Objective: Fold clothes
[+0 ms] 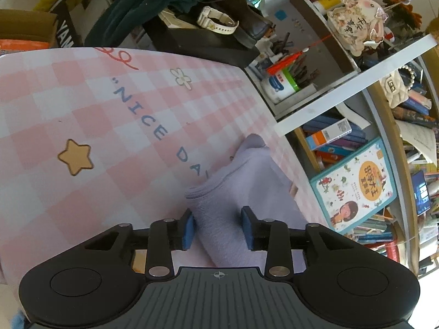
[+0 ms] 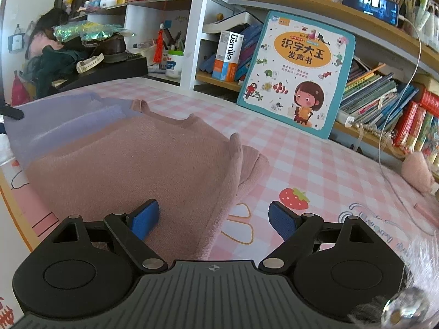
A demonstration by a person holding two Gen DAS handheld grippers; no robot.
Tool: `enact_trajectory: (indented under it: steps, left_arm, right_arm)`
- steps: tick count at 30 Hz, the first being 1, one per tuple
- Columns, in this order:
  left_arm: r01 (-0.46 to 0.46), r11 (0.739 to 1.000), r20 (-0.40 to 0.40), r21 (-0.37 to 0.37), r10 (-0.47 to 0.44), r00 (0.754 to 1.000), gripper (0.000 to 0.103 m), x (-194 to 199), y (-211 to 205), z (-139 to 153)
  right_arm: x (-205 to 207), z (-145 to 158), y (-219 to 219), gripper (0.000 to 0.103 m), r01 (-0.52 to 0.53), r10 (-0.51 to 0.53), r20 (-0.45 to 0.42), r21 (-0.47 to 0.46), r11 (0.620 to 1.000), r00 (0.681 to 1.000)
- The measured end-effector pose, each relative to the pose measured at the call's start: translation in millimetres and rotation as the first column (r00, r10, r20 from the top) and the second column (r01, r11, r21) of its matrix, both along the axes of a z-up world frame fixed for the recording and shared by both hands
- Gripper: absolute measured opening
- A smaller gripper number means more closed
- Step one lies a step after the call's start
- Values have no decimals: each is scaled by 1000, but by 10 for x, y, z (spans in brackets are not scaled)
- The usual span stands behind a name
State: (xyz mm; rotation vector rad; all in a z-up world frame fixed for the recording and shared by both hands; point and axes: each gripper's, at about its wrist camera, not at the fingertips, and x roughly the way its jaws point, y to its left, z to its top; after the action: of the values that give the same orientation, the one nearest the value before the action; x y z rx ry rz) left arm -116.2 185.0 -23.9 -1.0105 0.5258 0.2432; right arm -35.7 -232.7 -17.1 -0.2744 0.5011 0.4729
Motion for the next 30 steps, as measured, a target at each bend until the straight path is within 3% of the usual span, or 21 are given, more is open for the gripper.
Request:
enact_trajectory:
  steps: [4,12,20,23,26,28,30]
  left_arm:
    - [-14,1000,10,-3,14,1000,50,70,-52,19]
    - [-30,997,61,74,26,998,47,99,-155,-9]
    - [16,996,53,83,-20,998,13,59,-74,-78]
    - [66,982,77,180,-81,994,10,5,-167,51]
    - [121,921,91,371,-165,982,11,-20,-390,259]
    - [122,909,87,399,-170,981,11,-8,-444,286]
    - [109,928,75,357,-145,987,11,17,-390,230]
  right_arm:
    - [12,3,-7,86,-1,1,-5,5,1000,1000]
    - [40,10,-26,86,-3,4,-22,21,1000,1000]
    - [48,14,-32,86,-3,4,-32,30,1000,999]
    - [63,12,-46,86,-2,4,-41,40,999,999]
    - [83,9,-65,86,-1,4,-53,52,999,999]
    - [96,8,-77,86,-1,5,-59,59,998,998]
    - [105,7,-87,86,-1,5,-66,66,998,998]
